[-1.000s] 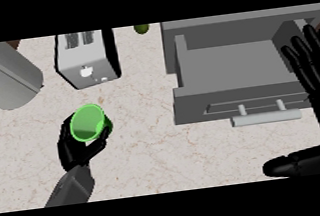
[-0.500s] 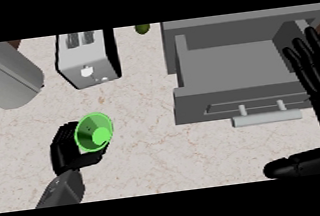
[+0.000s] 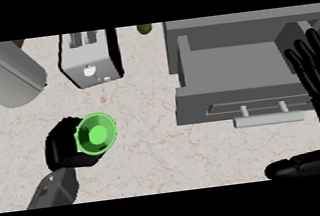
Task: Pick up the cup, place it into the drawer and close the drawer
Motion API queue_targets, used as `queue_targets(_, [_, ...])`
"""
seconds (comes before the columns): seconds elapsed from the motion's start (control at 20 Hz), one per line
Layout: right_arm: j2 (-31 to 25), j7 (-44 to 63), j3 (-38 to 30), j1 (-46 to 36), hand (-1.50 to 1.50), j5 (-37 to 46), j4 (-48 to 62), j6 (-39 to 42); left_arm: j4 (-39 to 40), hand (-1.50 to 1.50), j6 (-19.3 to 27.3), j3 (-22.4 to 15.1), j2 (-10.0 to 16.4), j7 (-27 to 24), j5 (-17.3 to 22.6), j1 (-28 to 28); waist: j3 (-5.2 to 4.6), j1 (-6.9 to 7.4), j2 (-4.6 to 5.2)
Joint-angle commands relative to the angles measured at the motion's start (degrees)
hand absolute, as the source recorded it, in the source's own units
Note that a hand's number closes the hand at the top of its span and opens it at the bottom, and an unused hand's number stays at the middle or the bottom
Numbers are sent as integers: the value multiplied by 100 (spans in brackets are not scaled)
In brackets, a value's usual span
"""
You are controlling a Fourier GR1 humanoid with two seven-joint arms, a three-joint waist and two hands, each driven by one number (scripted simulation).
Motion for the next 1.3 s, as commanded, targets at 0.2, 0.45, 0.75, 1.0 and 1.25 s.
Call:
queue_targets(0.2, [63,-31,67,201,-150,65,-120,-8,-2280,150,-99,-716,-113,1121,-55,354,7,53,-21])
queue_targets(0.45, [-73,-186,-125,310,-150,-97,-7,196,-3240,150,477,-853,-373,2115,38,-27,1,-30,7])
queue_targets(0.75, [-11,-363,-158,-19,-150,3,436,100,-4800,150,1140,-963,-431,3667,244,-311,1,-5,9])
queue_targets(1.0, [71,-227,27,-28,-150,154,232,-12,-4394,150,1558,-951,-496,4148,-100,-1317,-2,-57,25])
queue_targets(1.25, [-98,-18,-95,-154,-150,-35,112,87,-3690,150,1910,-897,-703,4328,-367,-2338,-3,-98,33])
